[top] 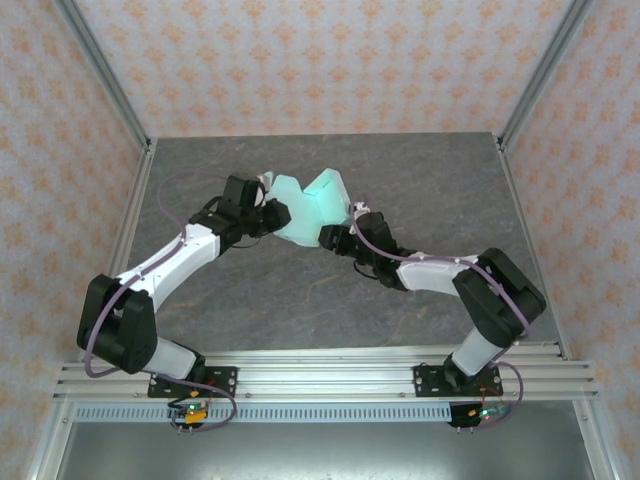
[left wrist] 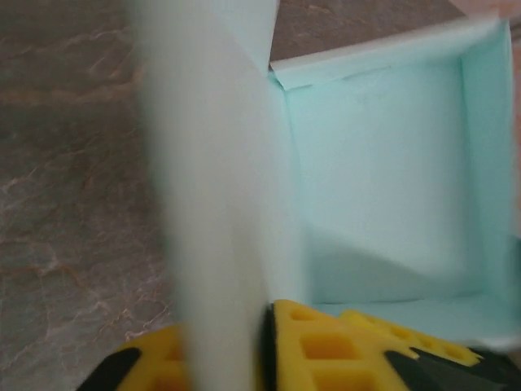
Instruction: Fold the paper box
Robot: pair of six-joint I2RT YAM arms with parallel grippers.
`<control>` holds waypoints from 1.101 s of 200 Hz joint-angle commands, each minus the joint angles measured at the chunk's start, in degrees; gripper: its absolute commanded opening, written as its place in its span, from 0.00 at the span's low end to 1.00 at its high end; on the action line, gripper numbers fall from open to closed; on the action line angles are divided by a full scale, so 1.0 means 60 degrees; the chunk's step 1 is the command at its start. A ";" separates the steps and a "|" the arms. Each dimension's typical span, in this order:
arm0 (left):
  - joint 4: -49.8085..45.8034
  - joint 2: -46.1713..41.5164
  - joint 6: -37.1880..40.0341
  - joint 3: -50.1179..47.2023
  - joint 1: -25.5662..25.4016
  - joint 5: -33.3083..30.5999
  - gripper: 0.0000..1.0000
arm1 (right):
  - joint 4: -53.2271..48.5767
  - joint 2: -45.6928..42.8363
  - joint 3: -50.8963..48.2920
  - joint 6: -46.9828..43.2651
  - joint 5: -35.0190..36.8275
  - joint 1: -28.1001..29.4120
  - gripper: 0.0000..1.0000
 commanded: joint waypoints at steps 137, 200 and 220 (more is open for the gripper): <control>-0.6920 0.2205 0.7115 0.4740 -0.0912 -0.1500 0.00 | -0.7090 -0.2117 0.1916 -0.8083 0.0584 -0.1045 0.73; -0.6128 0.2606 0.7078 0.5418 -0.0745 -0.0358 0.74 | -0.7740 -0.0468 0.2935 -0.8888 -0.0947 -0.1521 0.62; -0.4878 0.1667 0.6086 0.4683 -0.0082 0.0804 0.86 | -0.8198 -0.0201 0.3115 -0.9457 -0.1086 -0.1437 0.58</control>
